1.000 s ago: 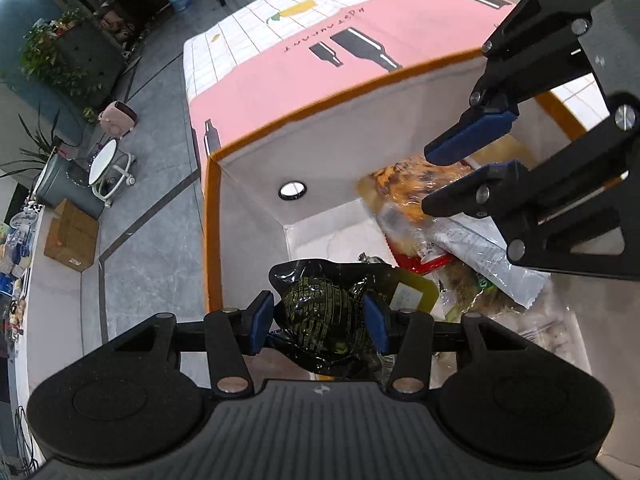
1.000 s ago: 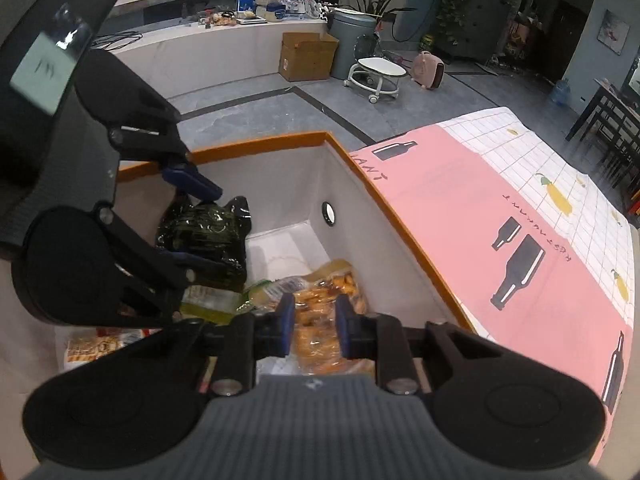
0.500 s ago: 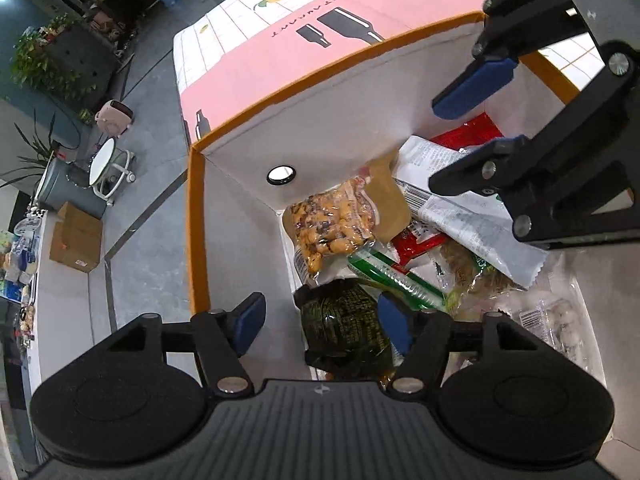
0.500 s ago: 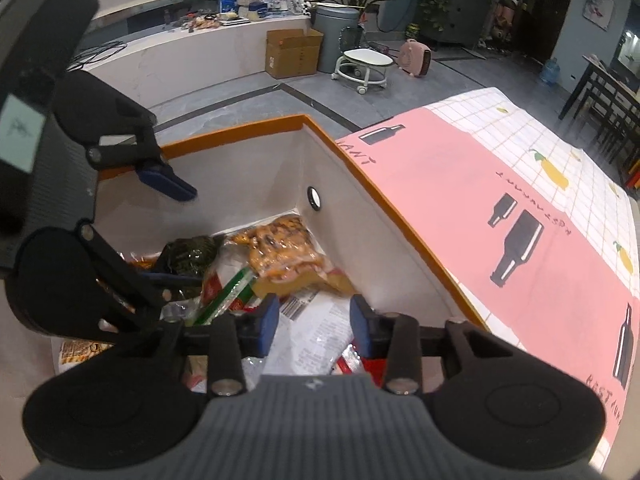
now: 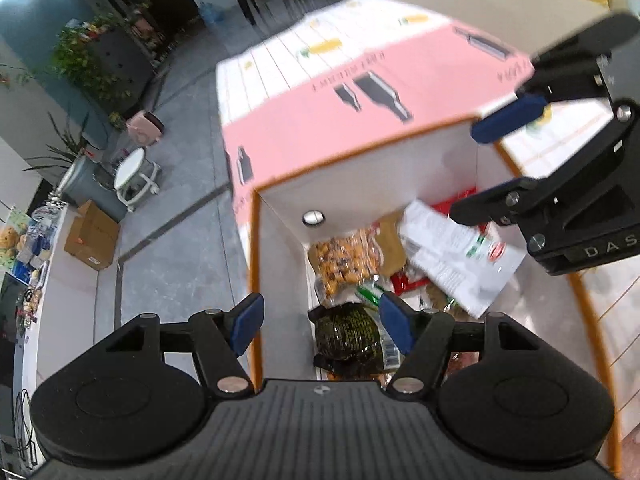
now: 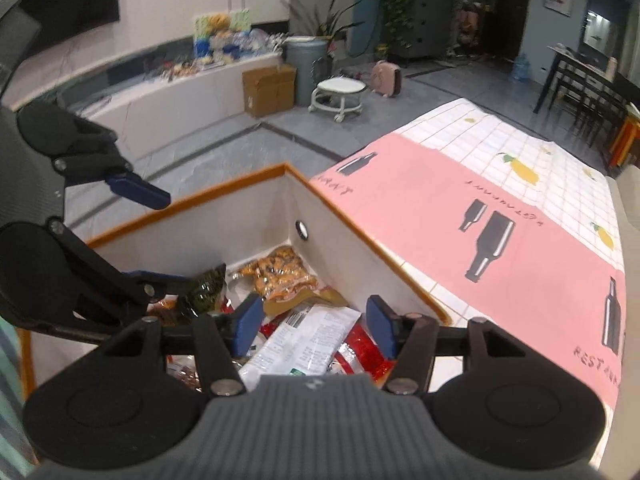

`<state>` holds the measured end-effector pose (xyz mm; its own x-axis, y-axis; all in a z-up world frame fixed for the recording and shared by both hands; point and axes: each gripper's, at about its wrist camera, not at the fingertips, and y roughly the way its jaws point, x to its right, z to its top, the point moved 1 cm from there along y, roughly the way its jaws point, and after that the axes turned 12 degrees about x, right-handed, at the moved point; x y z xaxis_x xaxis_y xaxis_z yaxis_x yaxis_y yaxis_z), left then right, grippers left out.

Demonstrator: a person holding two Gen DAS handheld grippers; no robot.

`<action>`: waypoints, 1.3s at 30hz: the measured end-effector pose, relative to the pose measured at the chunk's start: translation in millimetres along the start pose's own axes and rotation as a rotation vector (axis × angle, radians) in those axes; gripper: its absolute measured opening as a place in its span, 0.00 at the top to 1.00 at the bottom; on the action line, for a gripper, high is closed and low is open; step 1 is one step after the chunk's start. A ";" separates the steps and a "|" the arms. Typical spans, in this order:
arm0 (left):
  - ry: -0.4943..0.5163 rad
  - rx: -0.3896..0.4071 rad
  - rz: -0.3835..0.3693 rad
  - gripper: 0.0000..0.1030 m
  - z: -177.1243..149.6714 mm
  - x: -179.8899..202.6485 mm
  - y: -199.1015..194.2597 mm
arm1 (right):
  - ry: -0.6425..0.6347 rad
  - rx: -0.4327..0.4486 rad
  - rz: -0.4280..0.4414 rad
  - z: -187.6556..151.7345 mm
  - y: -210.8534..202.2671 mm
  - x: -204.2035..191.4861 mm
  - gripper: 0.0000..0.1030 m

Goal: Organize snacks

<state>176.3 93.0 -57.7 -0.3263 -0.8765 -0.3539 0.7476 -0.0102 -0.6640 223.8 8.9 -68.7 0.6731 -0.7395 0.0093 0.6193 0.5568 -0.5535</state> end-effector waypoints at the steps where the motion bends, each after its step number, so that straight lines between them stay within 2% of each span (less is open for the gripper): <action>1: -0.010 0.019 0.007 0.24 2.5 -1.2 -6.9 | 0.015 0.013 -0.004 1.2 -6.9 0.4 0.45; 9: -0.137 0.170 0.056 0.24 19.9 -4.7 -64.5 | 0.114 0.106 -0.036 5.9 -65.8 -1.2 0.40; 18: -0.276 0.306 0.136 0.24 17.3 10.2 -117.1 | 0.245 0.176 -0.087 -11.3 -132.2 -2.2 0.37; 21: -0.320 0.340 0.140 0.24 11.7 19.2 -131.0 | 0.260 0.187 -0.120 -20.1 -149.5 -4.8 0.36; 23: -0.359 0.363 0.135 0.24 8.3 22.9 -138.3 | 0.266 0.196 -0.146 -25.7 -160.3 -6.0 0.28; 24: -0.378 0.374 0.135 0.24 6.3 25.1 -142.3 | 0.267 0.202 -0.158 -29.3 -165.5 -6.4 0.27; 28: -0.432 0.407 0.141 0.24 1.1 35.9 -151.8 | 0.277 0.214 -0.206 -44.1 -183.9 -10.5 0.25; 31: -0.436 0.428 0.152 0.24 -2.9 47.5 -160.9 | 0.278 0.222 -0.234 -52.5 -194.8 -14.4 0.24; 35: -0.403 0.401 0.172 0.24 -8.8 64.2 -163.2 | 0.259 0.228 -0.265 -62.7 -204.2 -22.1 0.23; 39: -0.429 0.352 0.155 0.20 -16.8 74.7 -159.5 | 0.250 0.218 -0.277 -74.9 -210.7 -30.3 0.21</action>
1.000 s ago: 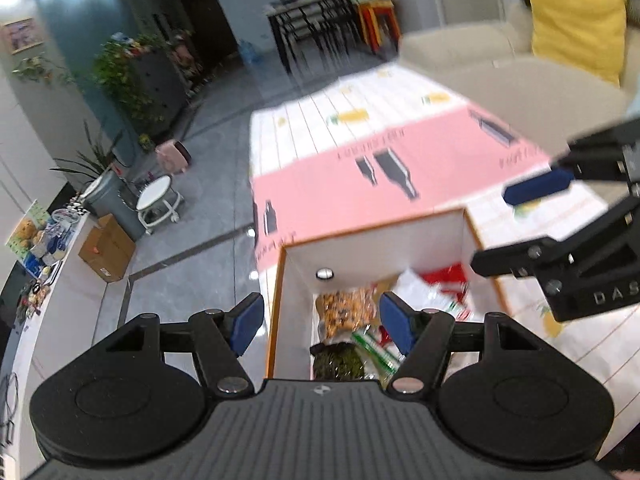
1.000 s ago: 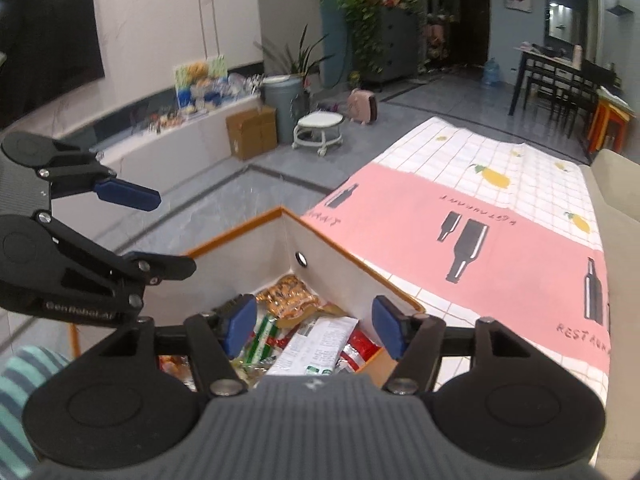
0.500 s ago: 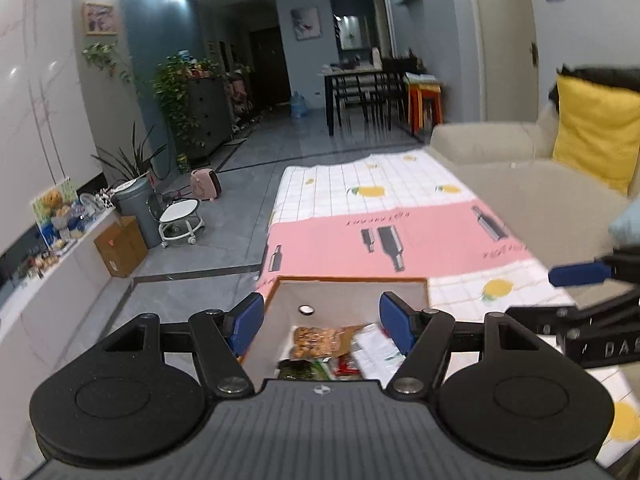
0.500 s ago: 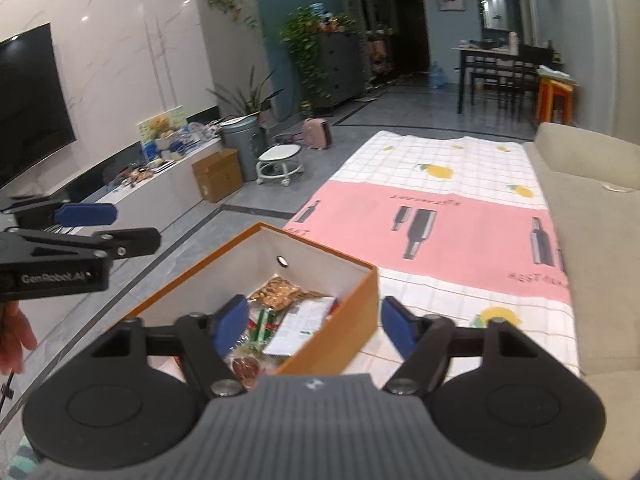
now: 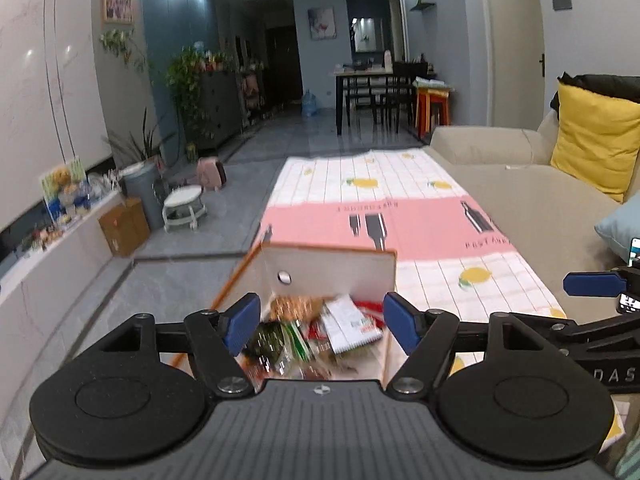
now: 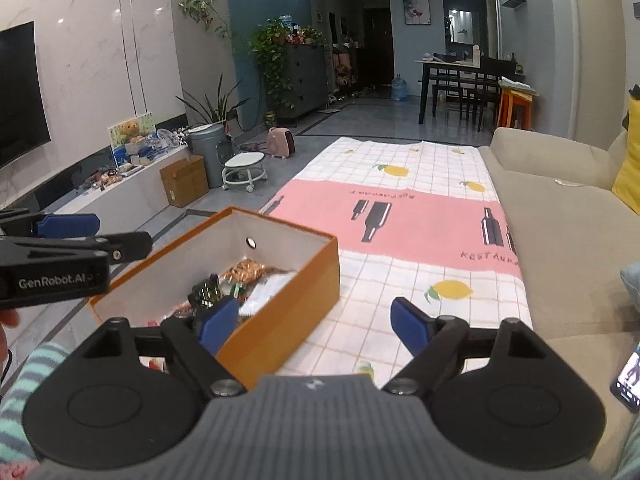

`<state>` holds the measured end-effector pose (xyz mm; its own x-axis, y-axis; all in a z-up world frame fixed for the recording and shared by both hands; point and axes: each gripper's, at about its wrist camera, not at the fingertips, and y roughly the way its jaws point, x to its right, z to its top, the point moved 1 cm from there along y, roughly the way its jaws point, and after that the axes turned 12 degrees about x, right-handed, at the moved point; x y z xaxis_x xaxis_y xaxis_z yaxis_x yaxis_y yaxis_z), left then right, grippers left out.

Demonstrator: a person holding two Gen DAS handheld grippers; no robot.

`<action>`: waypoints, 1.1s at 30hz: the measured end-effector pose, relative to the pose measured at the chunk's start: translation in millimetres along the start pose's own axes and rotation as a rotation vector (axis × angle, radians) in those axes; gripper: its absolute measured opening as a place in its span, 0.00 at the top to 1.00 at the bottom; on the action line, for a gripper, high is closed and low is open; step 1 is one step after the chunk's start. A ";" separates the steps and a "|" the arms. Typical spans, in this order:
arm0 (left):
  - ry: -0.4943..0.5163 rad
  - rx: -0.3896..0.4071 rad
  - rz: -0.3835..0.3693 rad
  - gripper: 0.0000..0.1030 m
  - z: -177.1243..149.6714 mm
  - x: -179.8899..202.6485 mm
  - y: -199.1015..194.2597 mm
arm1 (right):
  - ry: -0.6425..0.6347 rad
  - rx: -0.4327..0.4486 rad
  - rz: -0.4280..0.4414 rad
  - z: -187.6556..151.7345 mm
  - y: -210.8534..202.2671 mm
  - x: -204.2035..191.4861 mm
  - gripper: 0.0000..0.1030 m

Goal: Organize snacks

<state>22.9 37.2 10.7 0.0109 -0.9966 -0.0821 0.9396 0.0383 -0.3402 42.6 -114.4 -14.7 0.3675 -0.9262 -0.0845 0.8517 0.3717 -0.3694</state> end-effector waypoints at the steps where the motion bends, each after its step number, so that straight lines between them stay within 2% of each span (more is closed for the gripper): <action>1: -0.001 -0.008 -0.002 0.20 -3.2 1.6 0.0 | -0.007 0.001 -0.006 -3.5 -3.0 -0.5 0.19; 5: 0.012 -0.065 -0.008 0.20 -15.9 8.7 4.7 | -0.059 -0.005 -0.040 -15.2 -5.0 -4.5 0.14; 15: -0.013 -0.172 -0.009 0.20 -38.2 9.4 14.6 | -0.042 -0.068 -0.054 -26.9 6.0 -1.7 0.12; 33: -0.034 -0.207 -0.001 0.20 -39.4 4.1 16.9 | -0.046 -0.079 -0.062 -28.0 7.2 -6.8 0.11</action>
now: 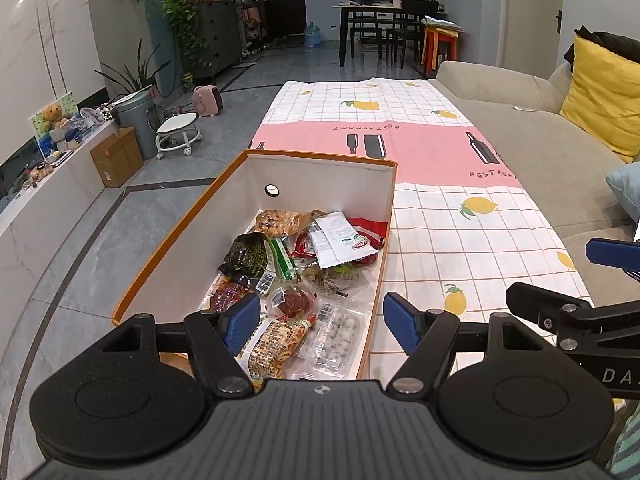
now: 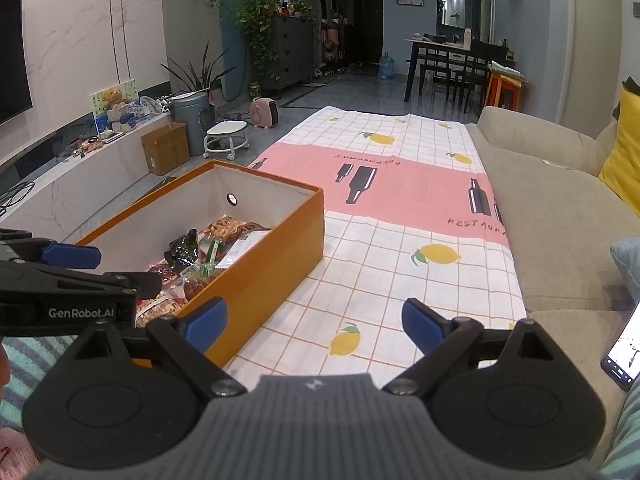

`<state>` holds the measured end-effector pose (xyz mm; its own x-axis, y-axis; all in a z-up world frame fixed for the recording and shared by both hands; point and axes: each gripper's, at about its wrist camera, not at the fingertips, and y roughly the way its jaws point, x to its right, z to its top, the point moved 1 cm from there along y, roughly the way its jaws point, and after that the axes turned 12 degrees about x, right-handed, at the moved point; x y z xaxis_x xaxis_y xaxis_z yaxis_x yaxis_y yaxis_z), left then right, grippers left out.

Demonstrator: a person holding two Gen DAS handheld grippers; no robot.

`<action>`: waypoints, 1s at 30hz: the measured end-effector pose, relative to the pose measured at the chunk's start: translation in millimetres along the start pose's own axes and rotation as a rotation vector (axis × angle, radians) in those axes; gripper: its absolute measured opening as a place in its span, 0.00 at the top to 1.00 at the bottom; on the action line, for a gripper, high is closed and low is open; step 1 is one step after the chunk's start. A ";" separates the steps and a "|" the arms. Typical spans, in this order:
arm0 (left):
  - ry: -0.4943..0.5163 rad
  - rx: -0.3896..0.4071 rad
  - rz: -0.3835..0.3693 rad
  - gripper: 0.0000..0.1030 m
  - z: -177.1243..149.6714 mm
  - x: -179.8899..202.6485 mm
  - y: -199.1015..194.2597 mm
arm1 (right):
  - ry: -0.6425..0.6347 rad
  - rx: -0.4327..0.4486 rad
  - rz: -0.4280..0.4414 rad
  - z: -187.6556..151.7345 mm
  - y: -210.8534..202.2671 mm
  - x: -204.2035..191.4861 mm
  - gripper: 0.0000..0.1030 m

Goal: Organize snacks

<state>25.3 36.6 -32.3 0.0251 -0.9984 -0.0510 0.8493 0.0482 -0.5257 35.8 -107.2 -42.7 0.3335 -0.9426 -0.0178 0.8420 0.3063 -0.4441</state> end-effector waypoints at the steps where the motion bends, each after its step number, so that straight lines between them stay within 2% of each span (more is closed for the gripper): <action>1: 0.000 0.000 0.000 0.20 0.5 -0.3 -0.1 | 0.000 0.000 0.000 -0.2 -0.2 -0.2 0.11; 30: 0.000 -0.002 -0.002 0.20 1.8 -2.0 -0.9 | -0.014 0.009 -0.008 -1.7 0.2 -1.2 0.10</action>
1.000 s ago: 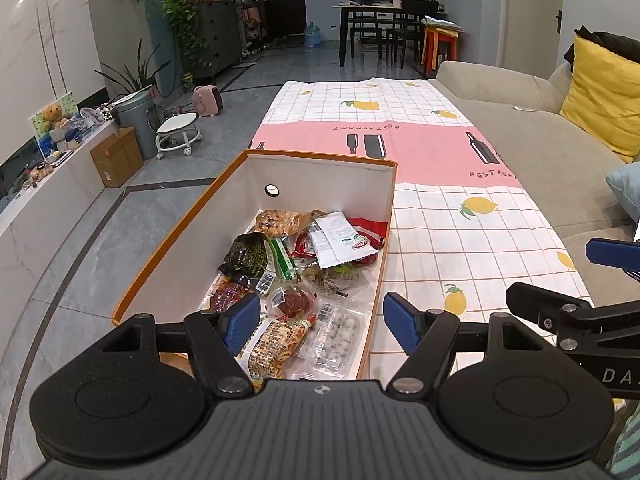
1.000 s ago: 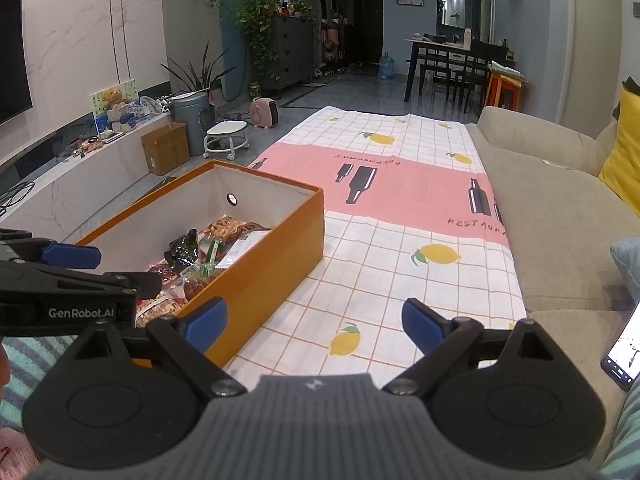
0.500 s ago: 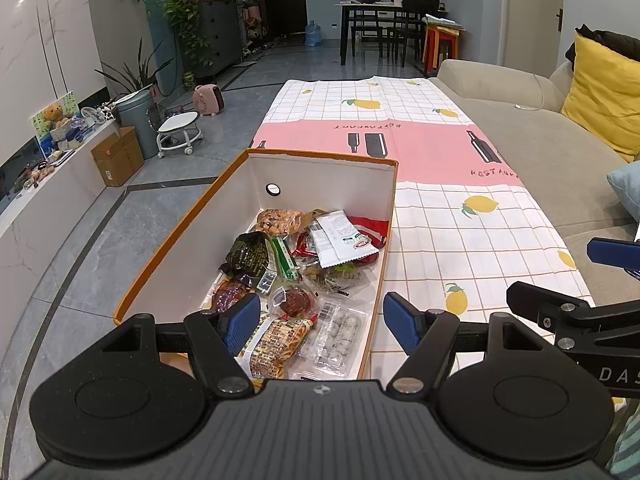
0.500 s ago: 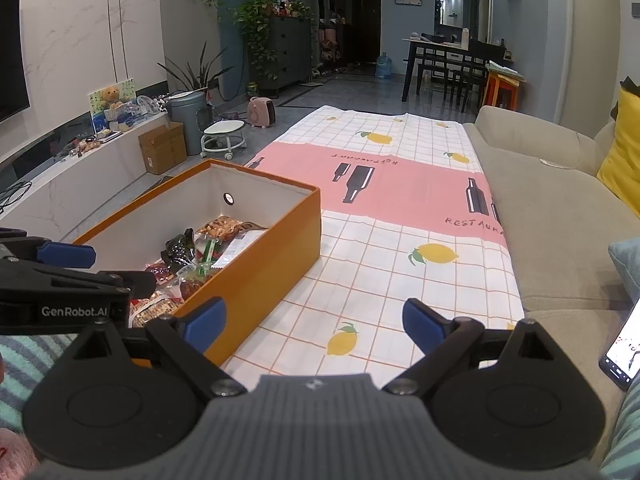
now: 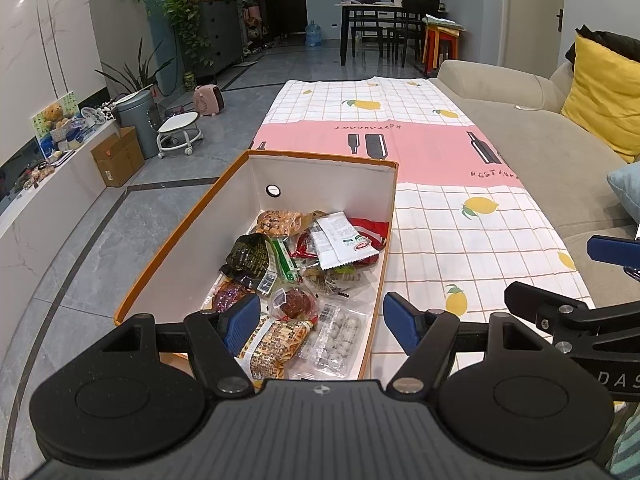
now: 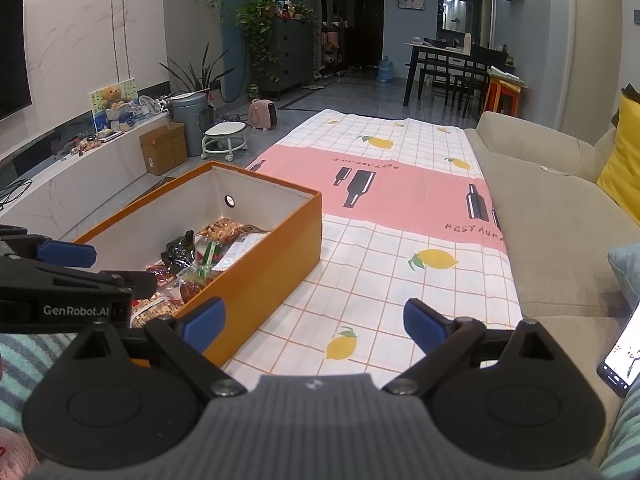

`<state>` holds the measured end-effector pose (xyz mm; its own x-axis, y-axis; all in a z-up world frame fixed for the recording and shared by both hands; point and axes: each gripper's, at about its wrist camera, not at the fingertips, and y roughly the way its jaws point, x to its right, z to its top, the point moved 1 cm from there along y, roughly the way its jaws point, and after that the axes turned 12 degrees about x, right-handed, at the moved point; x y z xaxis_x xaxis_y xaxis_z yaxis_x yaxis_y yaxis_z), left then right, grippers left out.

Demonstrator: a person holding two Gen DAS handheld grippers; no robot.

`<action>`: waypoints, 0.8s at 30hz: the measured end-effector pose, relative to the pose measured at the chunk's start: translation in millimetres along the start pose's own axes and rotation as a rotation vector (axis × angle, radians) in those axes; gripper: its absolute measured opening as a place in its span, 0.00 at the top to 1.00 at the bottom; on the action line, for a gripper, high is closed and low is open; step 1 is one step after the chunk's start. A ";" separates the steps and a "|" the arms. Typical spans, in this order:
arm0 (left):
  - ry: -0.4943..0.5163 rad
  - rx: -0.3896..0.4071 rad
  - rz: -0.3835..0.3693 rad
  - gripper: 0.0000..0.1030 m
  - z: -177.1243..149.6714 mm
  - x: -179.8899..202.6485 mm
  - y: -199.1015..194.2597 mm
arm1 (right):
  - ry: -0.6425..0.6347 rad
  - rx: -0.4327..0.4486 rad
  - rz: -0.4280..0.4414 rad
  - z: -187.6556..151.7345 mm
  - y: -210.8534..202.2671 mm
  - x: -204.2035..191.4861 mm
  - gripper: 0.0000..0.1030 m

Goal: Organize snacks

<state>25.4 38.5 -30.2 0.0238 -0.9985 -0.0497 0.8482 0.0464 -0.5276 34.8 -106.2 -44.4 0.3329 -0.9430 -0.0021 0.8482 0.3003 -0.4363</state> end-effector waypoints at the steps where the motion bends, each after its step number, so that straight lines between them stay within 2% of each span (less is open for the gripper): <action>1: -0.001 0.000 -0.002 0.20 0.7 -0.5 0.0 | -0.001 0.000 0.000 -0.1 0.1 0.0 0.10; 24: 0.000 -0.003 -0.002 0.20 1.6 -2.5 -1.7 | -0.010 -0.006 0.010 -0.5 0.0 -1.3 0.09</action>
<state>24.7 40.9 -27.8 0.0217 -0.9986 -0.0487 0.8469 0.0443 -0.5299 34.2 -105.1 -44.8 0.3453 -0.9385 0.0026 0.8423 0.3087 -0.4418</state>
